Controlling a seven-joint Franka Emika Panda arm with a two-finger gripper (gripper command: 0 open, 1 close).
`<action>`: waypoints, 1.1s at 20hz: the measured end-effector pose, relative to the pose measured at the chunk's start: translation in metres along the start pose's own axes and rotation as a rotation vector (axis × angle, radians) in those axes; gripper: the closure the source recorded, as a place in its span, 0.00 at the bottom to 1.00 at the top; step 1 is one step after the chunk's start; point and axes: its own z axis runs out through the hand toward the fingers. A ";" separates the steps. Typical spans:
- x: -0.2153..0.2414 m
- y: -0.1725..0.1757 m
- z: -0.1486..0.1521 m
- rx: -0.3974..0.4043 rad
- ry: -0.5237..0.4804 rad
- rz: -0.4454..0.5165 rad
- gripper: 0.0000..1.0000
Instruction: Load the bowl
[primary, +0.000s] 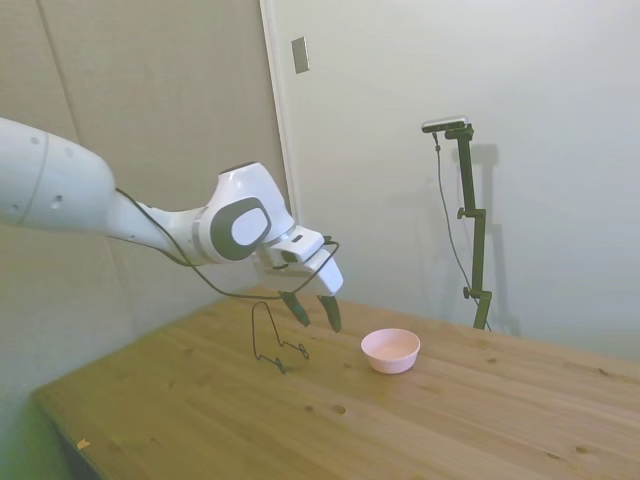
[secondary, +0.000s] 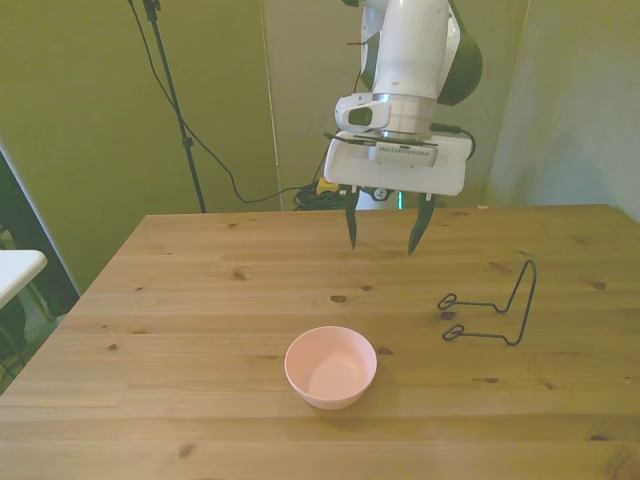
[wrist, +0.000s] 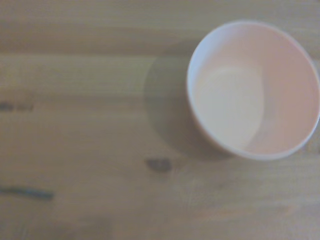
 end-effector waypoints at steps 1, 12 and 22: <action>0.009 -0.006 0.004 0.005 0.009 0.006 0.00; 0.039 -0.048 0.083 -0.007 0.022 0.062 0.00; 0.040 -0.049 0.125 -0.051 0.010 0.082 1.00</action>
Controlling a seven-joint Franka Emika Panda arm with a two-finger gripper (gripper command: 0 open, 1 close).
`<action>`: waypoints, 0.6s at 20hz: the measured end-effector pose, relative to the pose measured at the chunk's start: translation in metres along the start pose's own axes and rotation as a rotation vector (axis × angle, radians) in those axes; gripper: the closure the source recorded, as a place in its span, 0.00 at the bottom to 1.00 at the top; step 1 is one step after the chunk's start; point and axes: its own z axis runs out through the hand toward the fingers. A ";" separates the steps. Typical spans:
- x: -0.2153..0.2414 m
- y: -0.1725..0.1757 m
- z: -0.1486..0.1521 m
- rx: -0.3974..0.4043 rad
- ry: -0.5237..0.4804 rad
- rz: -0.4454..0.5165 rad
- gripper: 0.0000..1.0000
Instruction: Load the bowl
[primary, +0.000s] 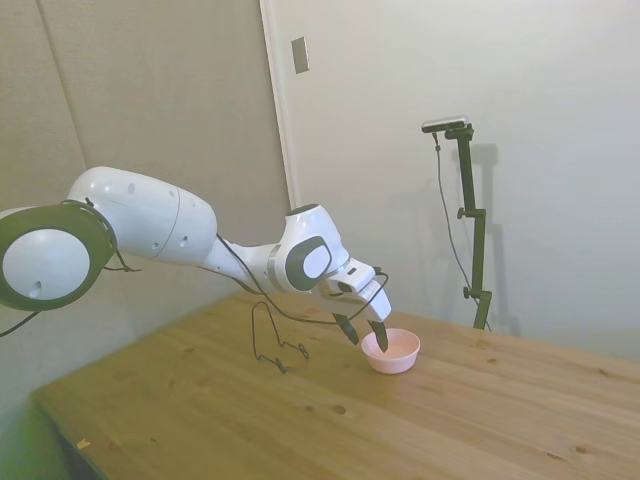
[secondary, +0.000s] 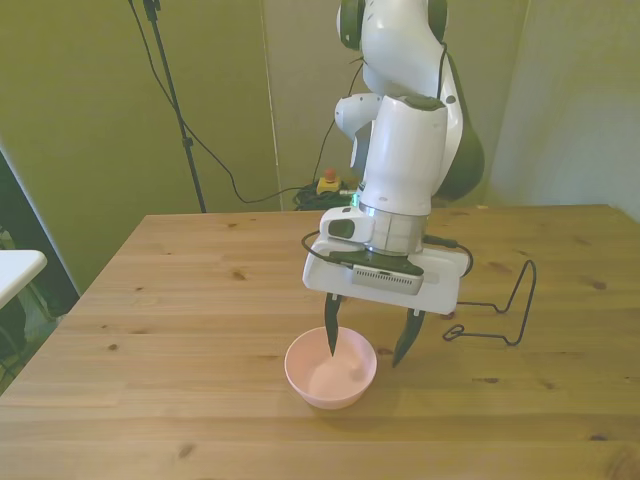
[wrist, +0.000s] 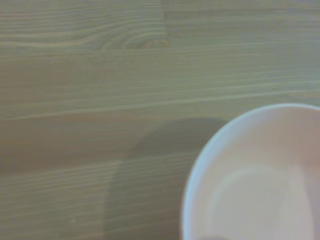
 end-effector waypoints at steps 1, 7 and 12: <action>0.000 0.000 0.002 0.001 -0.006 0.008 1.00; 0.004 0.004 0.010 0.010 -0.038 0.054 1.00; 0.011 0.003 0.016 0.012 -0.055 0.060 1.00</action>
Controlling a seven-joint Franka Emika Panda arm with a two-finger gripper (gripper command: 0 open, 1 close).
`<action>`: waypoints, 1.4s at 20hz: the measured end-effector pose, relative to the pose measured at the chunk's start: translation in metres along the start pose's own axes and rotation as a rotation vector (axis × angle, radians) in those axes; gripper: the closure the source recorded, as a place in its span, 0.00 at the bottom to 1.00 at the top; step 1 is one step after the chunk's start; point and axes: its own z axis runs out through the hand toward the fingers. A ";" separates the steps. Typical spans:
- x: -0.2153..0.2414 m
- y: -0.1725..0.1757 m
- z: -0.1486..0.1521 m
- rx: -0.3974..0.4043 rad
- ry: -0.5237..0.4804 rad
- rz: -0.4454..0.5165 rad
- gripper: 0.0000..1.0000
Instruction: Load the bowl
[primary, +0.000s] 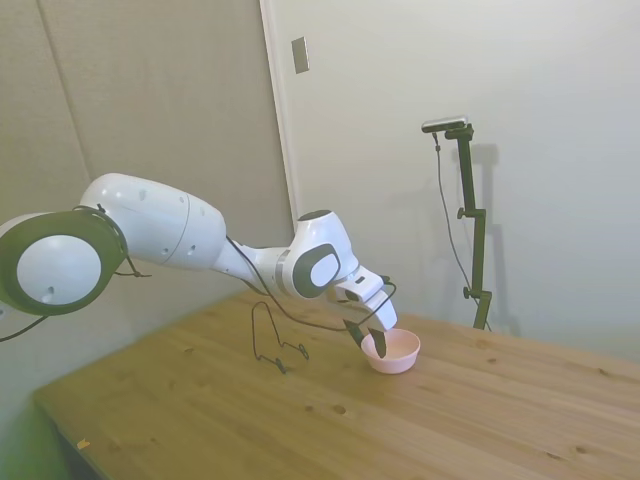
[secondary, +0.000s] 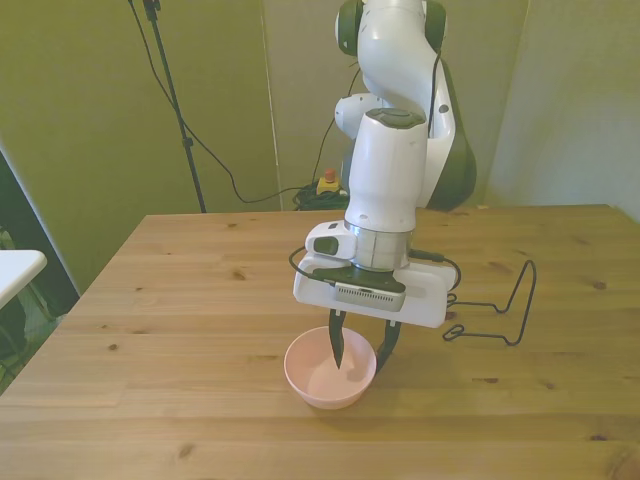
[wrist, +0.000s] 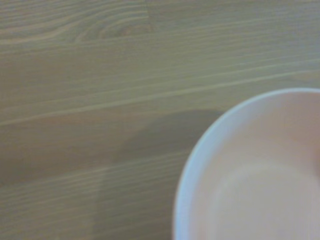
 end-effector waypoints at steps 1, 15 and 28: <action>0.001 -0.001 0.001 0.001 -0.003 0.000 1.00; -0.005 -0.022 -0.019 0.086 -0.103 -0.026 1.00; -0.097 0.015 -0.149 0.252 -0.250 -0.176 1.00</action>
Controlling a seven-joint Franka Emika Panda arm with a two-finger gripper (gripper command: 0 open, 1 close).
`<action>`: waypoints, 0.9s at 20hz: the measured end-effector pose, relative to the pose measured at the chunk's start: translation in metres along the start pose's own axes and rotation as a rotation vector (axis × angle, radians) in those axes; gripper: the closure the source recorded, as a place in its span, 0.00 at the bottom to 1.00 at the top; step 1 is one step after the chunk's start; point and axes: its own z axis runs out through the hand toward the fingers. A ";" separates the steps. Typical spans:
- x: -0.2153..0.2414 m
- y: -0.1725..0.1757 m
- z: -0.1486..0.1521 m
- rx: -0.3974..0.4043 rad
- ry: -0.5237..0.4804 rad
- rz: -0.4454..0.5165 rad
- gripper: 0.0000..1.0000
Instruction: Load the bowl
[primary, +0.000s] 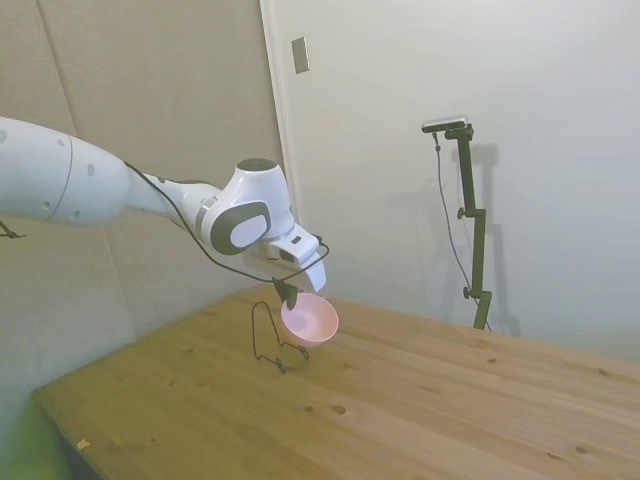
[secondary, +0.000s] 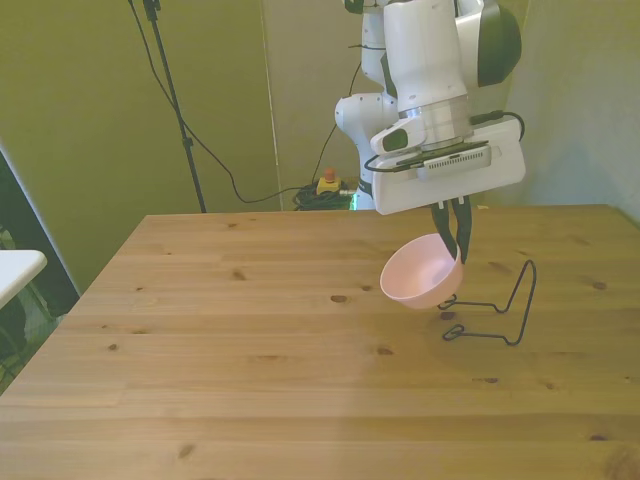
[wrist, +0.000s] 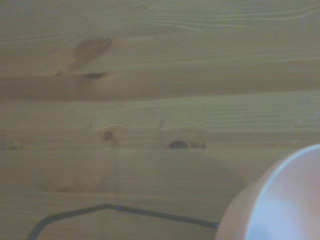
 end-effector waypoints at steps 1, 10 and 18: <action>-0.001 0.001 0.000 0.003 0.000 -0.003 1.00; -0.007 0.028 0.008 0.204 -0.099 -0.042 1.00; -0.034 0.030 0.012 0.346 -0.154 -0.072 1.00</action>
